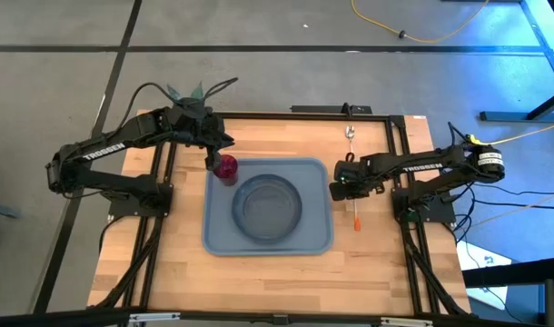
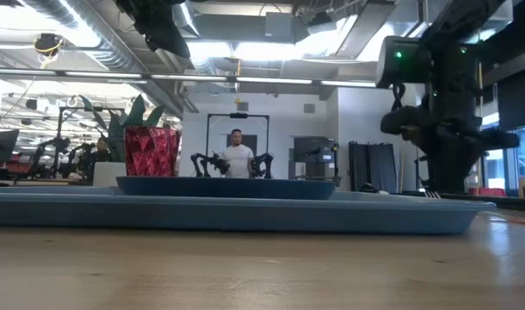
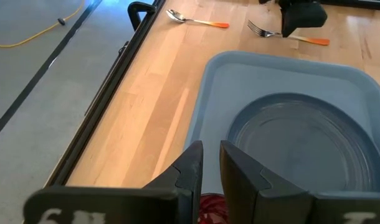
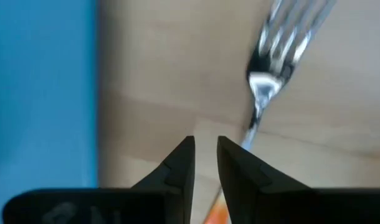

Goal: Pick and place plate/cup/fork/spoon on tray
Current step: Put the orange fork on the blue tray to the right of the dark blue plate

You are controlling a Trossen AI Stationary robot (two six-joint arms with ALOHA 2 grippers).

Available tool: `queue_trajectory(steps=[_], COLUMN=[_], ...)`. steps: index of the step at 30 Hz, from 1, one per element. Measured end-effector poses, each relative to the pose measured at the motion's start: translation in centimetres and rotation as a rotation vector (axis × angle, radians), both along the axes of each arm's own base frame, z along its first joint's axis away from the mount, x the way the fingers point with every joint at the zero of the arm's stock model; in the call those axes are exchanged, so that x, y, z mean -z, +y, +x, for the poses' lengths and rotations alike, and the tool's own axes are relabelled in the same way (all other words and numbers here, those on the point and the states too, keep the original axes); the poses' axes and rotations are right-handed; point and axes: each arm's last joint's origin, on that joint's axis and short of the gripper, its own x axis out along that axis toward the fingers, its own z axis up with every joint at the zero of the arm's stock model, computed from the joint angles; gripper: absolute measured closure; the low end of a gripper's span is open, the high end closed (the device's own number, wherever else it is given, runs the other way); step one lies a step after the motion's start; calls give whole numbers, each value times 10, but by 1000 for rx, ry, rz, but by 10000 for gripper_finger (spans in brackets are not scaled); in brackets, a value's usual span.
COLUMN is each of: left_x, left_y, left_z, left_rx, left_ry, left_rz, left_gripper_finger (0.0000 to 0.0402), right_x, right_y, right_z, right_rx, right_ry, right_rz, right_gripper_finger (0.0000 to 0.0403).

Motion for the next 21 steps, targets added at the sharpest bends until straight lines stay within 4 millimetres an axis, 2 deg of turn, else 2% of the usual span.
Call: queue_trajectory(steps=[13, 21], left_x=[0, 0], left_y=[0, 0], left_z=[0, 0], left_rx=[-22, -15], left_ry=[-9, -9], left_rz=[-27, -25], left_gripper_finger=[355, 355], right_x=[-4, 9], right_y=[0, 0], right_z=[-8, -13], right_rx=[104, 126], right_ry=[108, 99], right_rz=[5, 6], right_gripper_finger=[331, 331])
